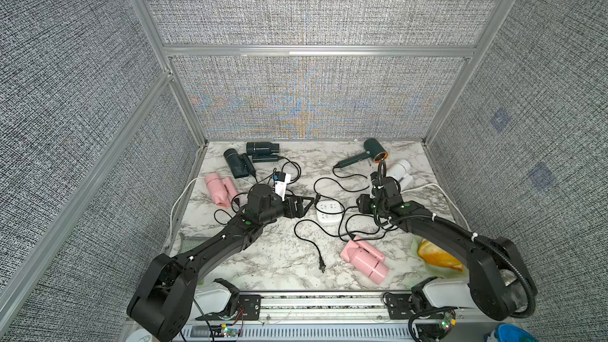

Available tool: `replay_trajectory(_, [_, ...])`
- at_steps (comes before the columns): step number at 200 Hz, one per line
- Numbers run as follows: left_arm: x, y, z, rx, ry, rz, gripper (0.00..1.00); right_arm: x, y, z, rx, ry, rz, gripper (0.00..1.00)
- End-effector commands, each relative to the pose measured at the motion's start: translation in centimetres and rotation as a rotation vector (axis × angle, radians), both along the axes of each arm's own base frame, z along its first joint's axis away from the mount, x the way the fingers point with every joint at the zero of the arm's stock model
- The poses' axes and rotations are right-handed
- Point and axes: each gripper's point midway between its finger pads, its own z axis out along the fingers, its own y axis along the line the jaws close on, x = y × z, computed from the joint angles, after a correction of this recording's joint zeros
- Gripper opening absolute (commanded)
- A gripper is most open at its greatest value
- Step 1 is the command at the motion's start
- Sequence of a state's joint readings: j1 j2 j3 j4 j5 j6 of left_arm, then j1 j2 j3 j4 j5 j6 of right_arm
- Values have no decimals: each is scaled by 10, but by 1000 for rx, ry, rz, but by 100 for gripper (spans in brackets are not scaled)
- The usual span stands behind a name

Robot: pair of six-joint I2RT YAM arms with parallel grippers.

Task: Charge the blow dryers
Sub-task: Adjust the charging cable at the center of the board.

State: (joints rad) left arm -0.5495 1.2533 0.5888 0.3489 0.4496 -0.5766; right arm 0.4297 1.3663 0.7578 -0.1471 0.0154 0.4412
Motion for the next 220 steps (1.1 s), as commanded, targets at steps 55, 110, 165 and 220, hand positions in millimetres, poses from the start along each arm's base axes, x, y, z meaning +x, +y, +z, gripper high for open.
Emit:
replay_trajectory(55, [10, 0, -11, 43, 25, 60, 98, -21, 68, -15, 75, 56, 296, 34])
replay_trajectory(110, [22, 32, -26, 61, 124, 121, 99, -22, 98, -8, -157, -17, 532, 34])
replay_trajectory(165, [11, 42, -26, 72, 89, 111, 99, -21, 121, -8, -236, 17, 699, 35])
replay_trajectory(220, [5, 37, -25, 49, 70, 72, 98, -19, 128, -19, -294, 80, 785, 35])
